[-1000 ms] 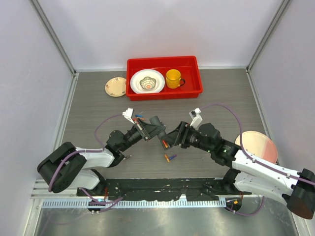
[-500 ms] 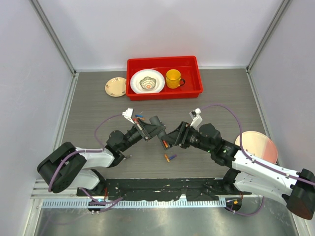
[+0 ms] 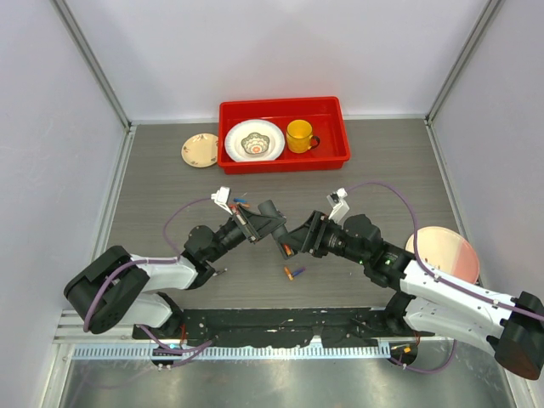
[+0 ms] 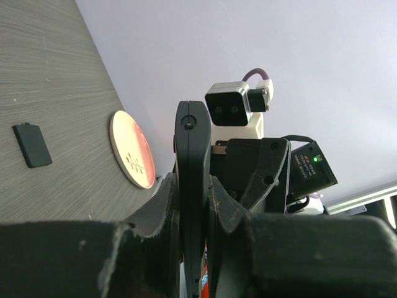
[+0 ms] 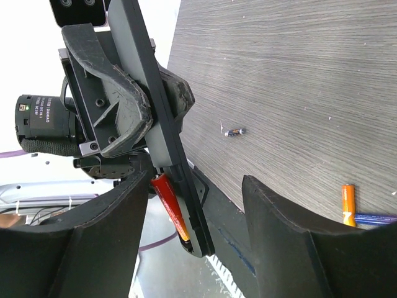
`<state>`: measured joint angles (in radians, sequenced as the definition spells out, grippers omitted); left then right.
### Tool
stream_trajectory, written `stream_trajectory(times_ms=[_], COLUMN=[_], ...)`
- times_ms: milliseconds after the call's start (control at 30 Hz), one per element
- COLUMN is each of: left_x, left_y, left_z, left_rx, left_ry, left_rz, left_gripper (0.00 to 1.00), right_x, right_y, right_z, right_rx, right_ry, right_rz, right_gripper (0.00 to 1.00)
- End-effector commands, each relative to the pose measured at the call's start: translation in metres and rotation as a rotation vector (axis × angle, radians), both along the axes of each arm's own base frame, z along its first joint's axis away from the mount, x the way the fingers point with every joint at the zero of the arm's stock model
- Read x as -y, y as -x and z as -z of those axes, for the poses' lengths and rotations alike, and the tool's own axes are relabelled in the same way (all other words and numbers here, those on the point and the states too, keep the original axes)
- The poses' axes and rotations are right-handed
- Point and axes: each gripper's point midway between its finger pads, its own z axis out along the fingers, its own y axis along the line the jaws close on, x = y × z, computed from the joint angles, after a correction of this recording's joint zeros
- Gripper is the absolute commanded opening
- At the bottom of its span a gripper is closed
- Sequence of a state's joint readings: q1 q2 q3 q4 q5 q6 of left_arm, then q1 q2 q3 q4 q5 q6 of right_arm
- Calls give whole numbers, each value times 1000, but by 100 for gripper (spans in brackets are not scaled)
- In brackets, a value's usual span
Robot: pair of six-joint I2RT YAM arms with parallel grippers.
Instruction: Load the batteries into the remote control
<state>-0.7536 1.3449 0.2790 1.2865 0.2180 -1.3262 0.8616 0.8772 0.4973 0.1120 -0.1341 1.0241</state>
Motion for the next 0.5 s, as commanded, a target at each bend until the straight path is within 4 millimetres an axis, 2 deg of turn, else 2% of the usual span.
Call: stream_trajectory(times_ms=[0,167,467], left_x=[-14,-14,-16], left_y=[13,13,14], left_z=[-78,-77,-78], left_rx=[239,242,246], left_ry=[208,205,206], left_rz=[-14,-16,-22], left_gripper=[0,0,0], right_x=[-3,-2,4], right_y=[-2,-4,-3], right_z=[-19,-38,-44], right_rx=[47,80,89], right_ry=[-35,-51,-68], right_rz=[-11,-5,17], right_gripper=[68,71,71])
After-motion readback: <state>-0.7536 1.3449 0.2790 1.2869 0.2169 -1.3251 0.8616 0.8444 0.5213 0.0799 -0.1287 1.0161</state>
